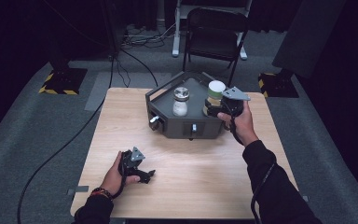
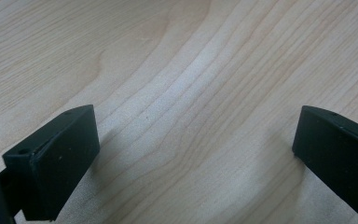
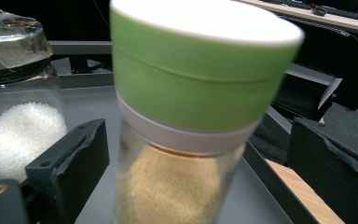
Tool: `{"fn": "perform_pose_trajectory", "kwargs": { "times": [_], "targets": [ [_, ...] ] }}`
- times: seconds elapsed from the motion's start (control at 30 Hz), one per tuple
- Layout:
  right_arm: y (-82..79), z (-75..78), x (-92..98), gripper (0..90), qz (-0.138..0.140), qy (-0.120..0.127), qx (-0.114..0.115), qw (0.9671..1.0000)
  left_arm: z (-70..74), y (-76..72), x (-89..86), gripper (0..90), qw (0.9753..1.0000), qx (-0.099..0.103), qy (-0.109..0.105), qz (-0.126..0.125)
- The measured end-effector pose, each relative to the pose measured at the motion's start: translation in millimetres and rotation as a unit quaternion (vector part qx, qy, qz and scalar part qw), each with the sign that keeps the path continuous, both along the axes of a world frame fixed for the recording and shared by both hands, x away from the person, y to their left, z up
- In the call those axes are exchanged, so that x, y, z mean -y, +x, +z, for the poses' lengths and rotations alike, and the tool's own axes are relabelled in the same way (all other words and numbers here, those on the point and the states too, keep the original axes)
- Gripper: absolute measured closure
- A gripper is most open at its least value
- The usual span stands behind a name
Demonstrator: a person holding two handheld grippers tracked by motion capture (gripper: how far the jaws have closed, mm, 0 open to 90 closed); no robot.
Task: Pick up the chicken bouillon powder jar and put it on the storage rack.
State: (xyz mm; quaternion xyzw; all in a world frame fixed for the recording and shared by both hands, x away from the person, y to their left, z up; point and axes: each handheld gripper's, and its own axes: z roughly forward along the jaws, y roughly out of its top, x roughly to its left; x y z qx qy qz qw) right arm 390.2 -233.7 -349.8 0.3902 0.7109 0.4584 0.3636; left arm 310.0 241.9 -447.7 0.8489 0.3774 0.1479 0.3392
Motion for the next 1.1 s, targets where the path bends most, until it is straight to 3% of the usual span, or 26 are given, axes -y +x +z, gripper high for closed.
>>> {"fn": "perform_pose_trajectory", "kwargs": {
  "times": [0.33, 0.57, 1.1],
  "targets": [
    [-7.5, -2.5, 9.3, 5.4, 0.011, -0.001, 0.005, 0.9999, 0.1, 0.0, 0.0, 0.0, 1.0, 0.0, 0.0, 0.0],
    [-17.6, -13.0, 11.7, 5.4, 0.008, -0.002, 0.013, 0.9999, 0.0, 0.0, 0.0, 0.0, 1.0, 0.0, 0.0, 0.0],
    [-46.3, -36.8, 21.1, 3.0, 0.02, -0.036, 0.045, 0.9981, 0.0, 0.1, 0.0, 0.0, 1.0, 0.0, 0.0, 0.0]
  ]
}}
